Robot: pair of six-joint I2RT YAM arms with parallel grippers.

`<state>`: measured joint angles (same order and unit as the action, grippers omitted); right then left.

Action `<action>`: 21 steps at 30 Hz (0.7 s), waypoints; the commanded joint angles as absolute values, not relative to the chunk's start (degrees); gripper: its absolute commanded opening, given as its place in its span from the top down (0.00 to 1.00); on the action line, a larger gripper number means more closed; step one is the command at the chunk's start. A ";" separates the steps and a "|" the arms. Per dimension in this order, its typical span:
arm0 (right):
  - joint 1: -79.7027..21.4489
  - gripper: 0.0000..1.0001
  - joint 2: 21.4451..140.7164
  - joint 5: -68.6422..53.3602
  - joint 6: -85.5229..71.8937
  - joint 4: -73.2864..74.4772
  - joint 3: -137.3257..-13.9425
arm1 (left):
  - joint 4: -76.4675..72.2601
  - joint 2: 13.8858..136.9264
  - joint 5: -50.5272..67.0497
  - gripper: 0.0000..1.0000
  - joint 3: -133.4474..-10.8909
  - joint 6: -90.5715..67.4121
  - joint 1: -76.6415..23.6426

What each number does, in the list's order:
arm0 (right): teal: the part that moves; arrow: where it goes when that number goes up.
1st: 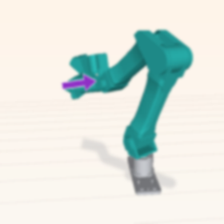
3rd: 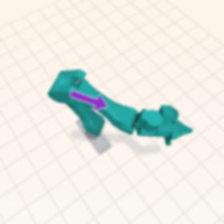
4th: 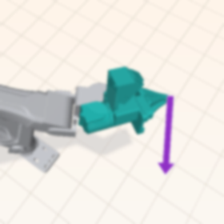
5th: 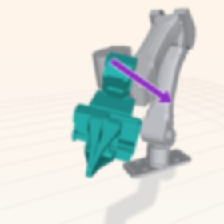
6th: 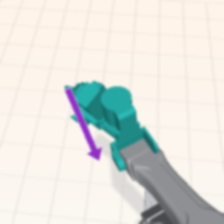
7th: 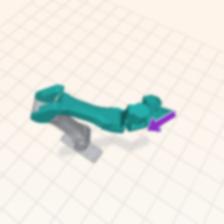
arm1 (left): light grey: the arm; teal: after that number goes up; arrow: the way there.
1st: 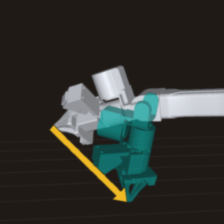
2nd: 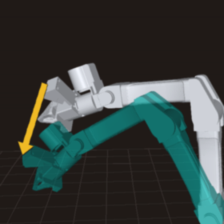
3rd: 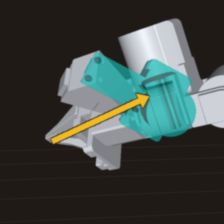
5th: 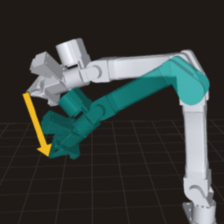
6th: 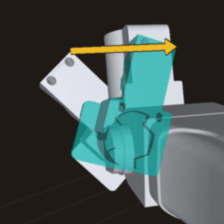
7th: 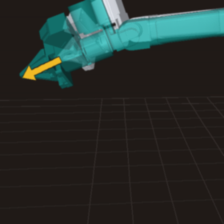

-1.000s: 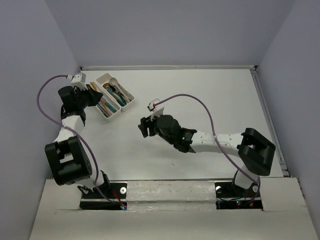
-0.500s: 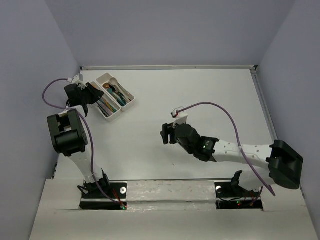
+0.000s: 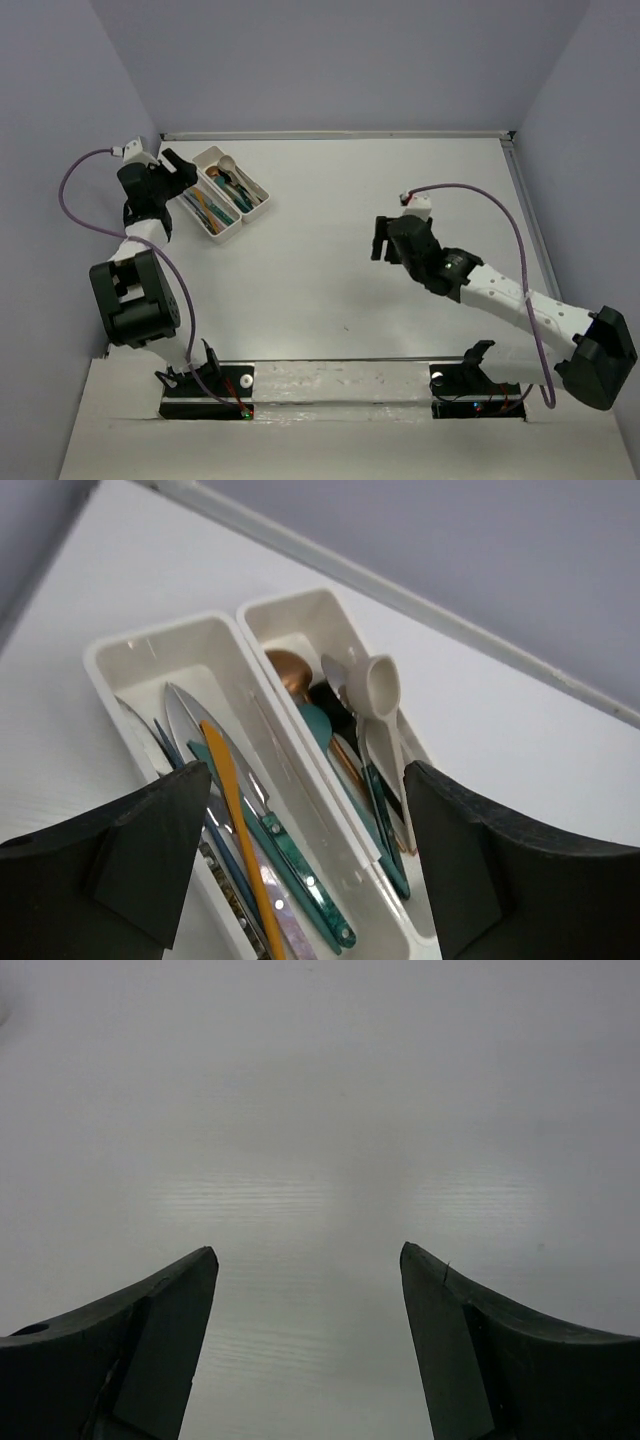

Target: Sort the eating utensils into containers

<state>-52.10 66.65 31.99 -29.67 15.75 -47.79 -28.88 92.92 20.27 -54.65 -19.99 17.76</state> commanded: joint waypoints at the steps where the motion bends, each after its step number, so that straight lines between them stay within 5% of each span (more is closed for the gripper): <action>1: -31.24 0.19 65.30 20.59 -29.10 29.53 -49.84 | -31.47 82.71 9.85 0.11 -53.62 -11.34 16.35; 9: -6.08 0.14 64.42 4.32 -24.17 27.26 -47.73 | -20.24 65.14 -2.26 0.07 -46.78 22.30 14.50; 13: -4.39 0.14 63.81 1.93 -27.59 23.56 -45.80 | -16.70 55.58 -13.15 0.05 -37.99 30.39 14.41; 21: -4.39 0.12 62.22 -2.98 -29.01 19.95 -41.14 | -13.35 45.44 -17.05 0.01 -18.84 35.42 14.50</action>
<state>-4.21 63.35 2.85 -28.36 24.56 -42.92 -13.72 48.73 -12.75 -25.21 30.39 14.35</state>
